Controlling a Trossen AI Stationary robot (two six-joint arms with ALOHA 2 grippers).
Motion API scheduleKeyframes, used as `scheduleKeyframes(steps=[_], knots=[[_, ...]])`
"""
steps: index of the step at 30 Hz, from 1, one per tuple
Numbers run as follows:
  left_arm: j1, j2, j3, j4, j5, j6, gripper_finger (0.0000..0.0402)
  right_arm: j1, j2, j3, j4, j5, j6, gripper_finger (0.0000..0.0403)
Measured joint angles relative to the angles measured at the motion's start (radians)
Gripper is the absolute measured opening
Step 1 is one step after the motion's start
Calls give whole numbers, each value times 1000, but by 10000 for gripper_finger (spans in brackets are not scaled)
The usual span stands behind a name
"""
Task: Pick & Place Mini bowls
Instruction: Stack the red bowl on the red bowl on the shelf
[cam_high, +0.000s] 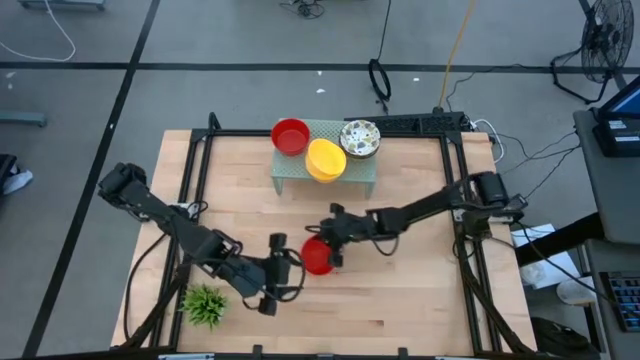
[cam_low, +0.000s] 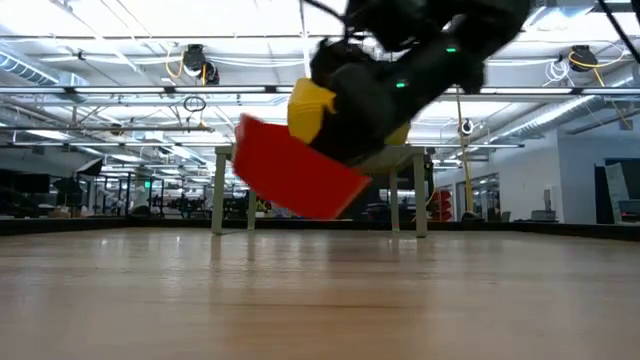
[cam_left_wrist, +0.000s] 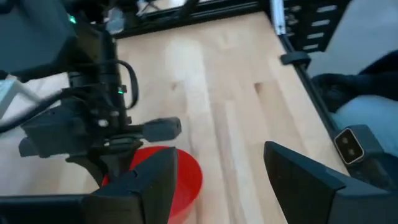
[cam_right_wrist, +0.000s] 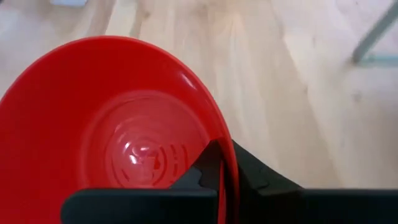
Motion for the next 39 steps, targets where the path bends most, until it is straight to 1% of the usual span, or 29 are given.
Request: scheduleKeyframes(steps=[5, 9, 13, 17, 22, 33, 36, 39], knots=[[11, -46, 0, -99, -8, -70, 244, -47, 83, 145, -141, 0, -38, 2], [17, -74, 0, -168, -23, -109, 244, -76, 133, 214, -159, 2, -55, 2], [24, -88, 0, -215, -31, -137, 244, -100, 135, 222, -169, 3, -57, 5], [28, -89, 0, -241, -33, -145, 244, -113, 134, 220, -184, -1, -56, 18], [36, -89, 0, -245, -32, -155, 243, -106, 135, 219, -221, -76, -57, 29], [35, -89, 0, -245, -32, -154, 244, -103, 145, 218, -238, -71, -61, 33], [35, -89, 0, -245, -32, -155, 243, -103, 127, 218, -250, -72, -78, 45], [36, -89, 0, -245, -31, -176, 243, -97, 77, 218, -267, -72, -83, 70]])
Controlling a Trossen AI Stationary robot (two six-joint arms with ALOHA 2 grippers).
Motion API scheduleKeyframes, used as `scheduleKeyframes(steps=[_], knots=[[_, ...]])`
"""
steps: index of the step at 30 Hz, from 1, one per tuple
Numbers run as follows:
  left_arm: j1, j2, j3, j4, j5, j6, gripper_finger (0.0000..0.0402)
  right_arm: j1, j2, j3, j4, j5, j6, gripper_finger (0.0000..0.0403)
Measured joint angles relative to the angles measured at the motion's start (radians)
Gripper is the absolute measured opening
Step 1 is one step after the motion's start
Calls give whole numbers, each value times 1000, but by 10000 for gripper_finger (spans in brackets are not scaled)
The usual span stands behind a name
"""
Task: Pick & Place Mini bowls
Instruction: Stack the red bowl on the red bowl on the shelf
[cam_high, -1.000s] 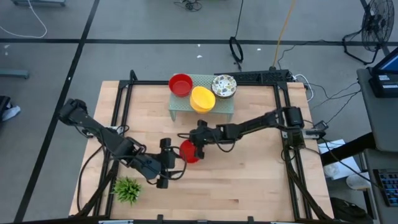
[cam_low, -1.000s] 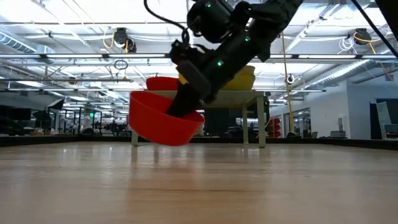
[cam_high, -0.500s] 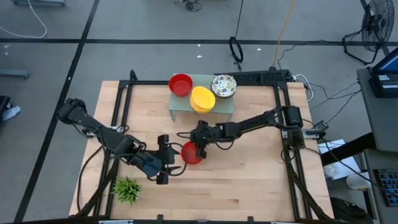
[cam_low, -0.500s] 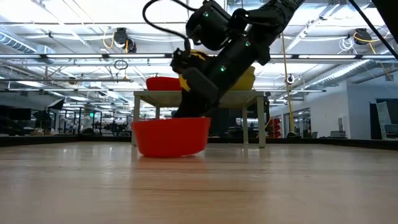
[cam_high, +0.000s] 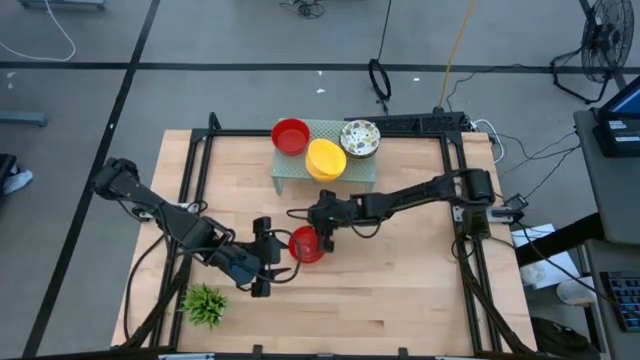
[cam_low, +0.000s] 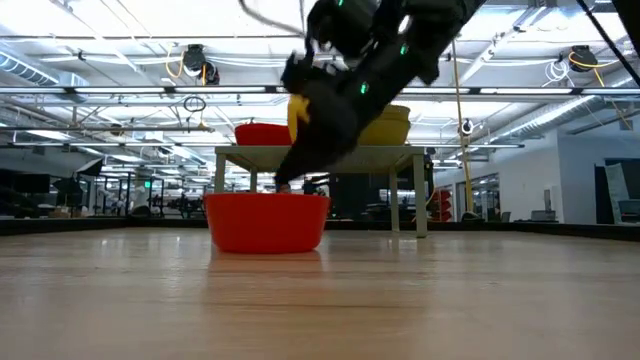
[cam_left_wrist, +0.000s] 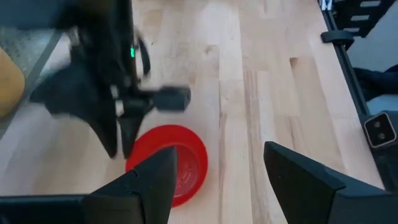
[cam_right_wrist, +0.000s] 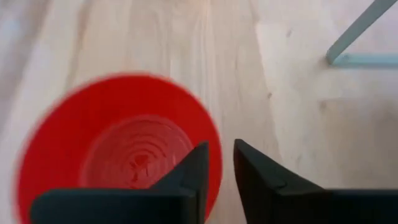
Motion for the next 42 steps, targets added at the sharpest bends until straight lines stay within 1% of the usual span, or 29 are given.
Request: scheduleKeyframes(steps=[4, 8, 12, 17, 19, 22, 24, 28, 31, 37, 42], knots=[[15, 0, 0, -22, 2, -64, 244, 23, -99, 0, -95, 0, 1, 105], [36, 4, 0, -94, 1, -115, 244, 60, -224, 0, -225, -2, 20, 128], [62, 27, 0, -153, 5, -167, 244, 113, -344, 0, -334, -2, 37, 134], [99, 81, 0, -145, 10, -217, 244, 189, -480, 0, -430, 2, 55, 131], [122, 109, 0, -144, 10, -225, 244, 217, -531, 0, -467, 33, 61, 131], [157, 151, 0, -147, 10, -228, 244, 257, -604, -1, -518, 125, 57, 134], [184, 181, 0, -149, 11, -223, 244, 277, -661, -24, -525, 185, 40, 136], [244, 237, 0, -166, 26, -212, 244, 291, -792, -126, -522, 267, 46, 136], [292, 277, 0, -182, 71, -190, 244, 291, -899, -251, -479, 292, 83, 137], [369, 343, 0, -178, 150, -180, 244, 291, -1087, -547, -245, 289, 138, 137], [398, 383, 0, -161, 196, -164, 243, 291, -1201, -731, -90, 286, 138, 138]])
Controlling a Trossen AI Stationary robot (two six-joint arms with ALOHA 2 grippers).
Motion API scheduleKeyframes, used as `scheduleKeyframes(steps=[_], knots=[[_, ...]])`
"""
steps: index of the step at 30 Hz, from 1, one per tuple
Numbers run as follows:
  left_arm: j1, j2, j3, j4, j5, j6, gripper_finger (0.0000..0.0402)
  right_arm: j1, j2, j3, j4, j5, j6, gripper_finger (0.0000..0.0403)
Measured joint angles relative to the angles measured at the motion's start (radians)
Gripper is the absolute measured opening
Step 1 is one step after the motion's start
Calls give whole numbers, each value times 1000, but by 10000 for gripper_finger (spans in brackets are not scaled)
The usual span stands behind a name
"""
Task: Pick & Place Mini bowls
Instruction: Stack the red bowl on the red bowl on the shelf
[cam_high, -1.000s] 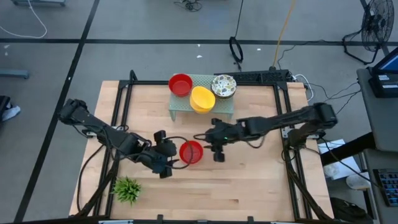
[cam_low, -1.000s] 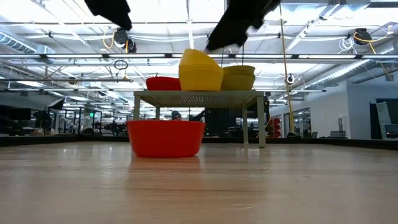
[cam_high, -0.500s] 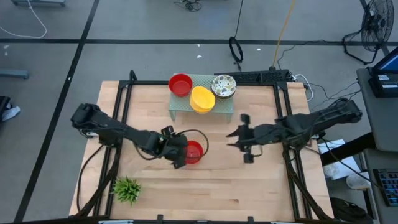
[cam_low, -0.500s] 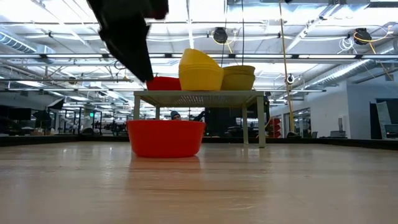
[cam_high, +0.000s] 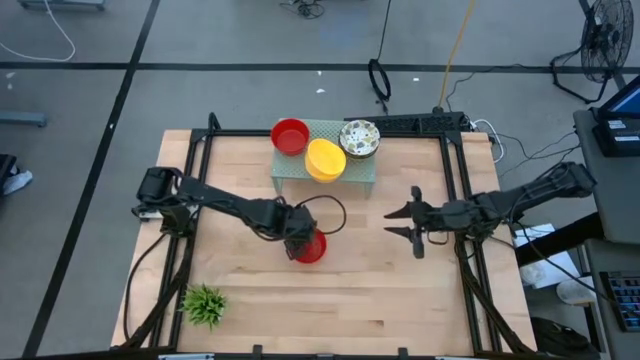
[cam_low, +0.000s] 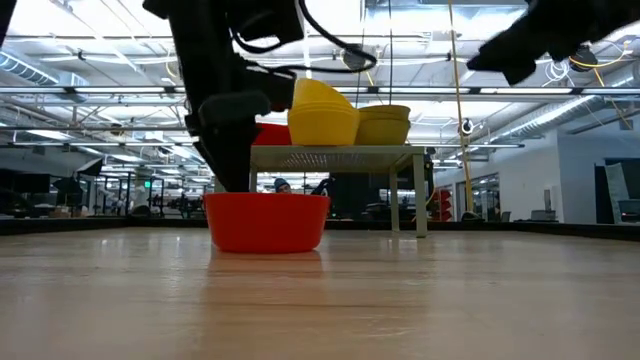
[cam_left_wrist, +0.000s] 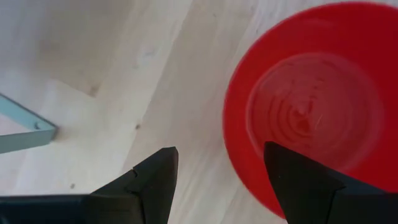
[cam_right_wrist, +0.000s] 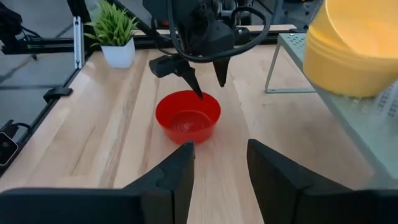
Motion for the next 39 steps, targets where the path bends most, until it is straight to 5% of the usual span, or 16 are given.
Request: scheduleKeyframes(steps=[19, 22, 31, 39], knots=[[23, 71, 0, 62, 43, 61, 237, 0, -154, -455, 582, -51, -3, 135], [23, 71, 0, 76, 53, 86, 206, 0, -155, -522, 724, -89, -3, 134], [25, 65, 0, 86, 138, 121, 24, 10, -152, -526, 712, -133, -3, 134], [34, 31, 0, 97, 190, 140, 8, 11, -152, -528, 707, -186, -8, 134]])
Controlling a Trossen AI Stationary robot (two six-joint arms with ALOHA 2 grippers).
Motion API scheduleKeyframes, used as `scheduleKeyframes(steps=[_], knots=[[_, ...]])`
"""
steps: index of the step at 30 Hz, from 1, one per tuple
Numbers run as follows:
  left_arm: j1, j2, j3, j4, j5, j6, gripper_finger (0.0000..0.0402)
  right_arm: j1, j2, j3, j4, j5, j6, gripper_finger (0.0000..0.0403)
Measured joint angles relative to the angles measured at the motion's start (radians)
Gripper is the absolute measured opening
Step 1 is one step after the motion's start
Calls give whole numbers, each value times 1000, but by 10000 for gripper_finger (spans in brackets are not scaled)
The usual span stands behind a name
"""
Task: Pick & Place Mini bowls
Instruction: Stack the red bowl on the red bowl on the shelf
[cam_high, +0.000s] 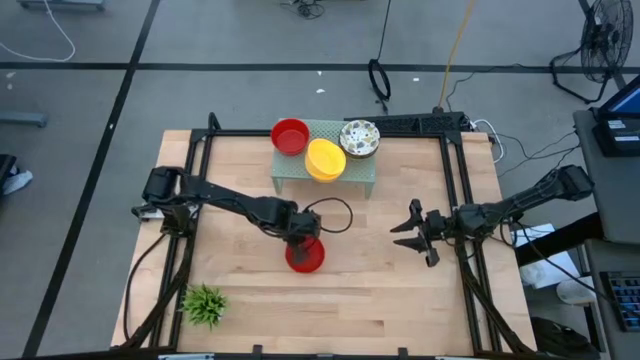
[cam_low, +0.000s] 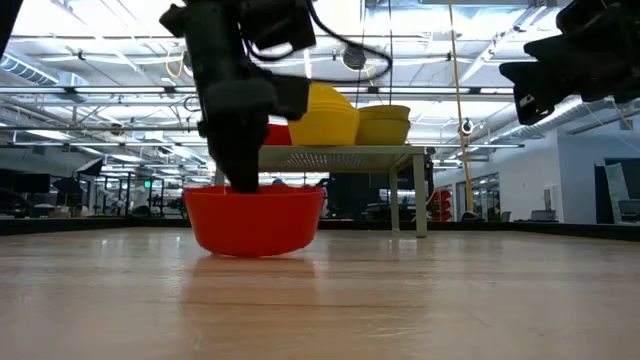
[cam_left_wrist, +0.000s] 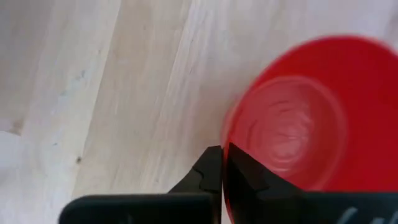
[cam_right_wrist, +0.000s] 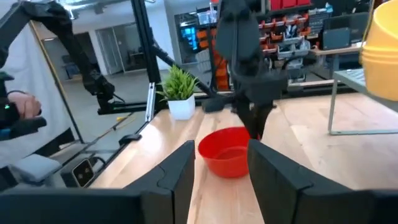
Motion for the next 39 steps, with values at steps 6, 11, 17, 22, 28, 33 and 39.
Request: scheduleKeyframes(steps=[6, 11, 17, 22, 28, 33, 39], knots=[[3, -139, -2, -2, 15, 2, 10, 0, -1, 0, 4, 82, 29, 134], [27, -311, -2, -2, -45, -5, 8, -1, -1, -1, -1, 165, 30, 134], [102, -525, -2, 5, -233, 21, 5, -1, -1, -1, -4, 160, 30, 134], [226, -656, -1, 67, -394, 70, 11, -1, -1, -2, -4, 159, 30, 134], [430, -700, 0, 174, -375, 152, 7, -1, -1, -2, -4, 159, 30, 134], [601, -671, 0, 186, -245, 180, 9, -1, -1, -2, -4, 159, 30, 134], [777, -588, 0, 219, -91, 169, 12, -1, -1, -2, -4, 159, 30, 134]])
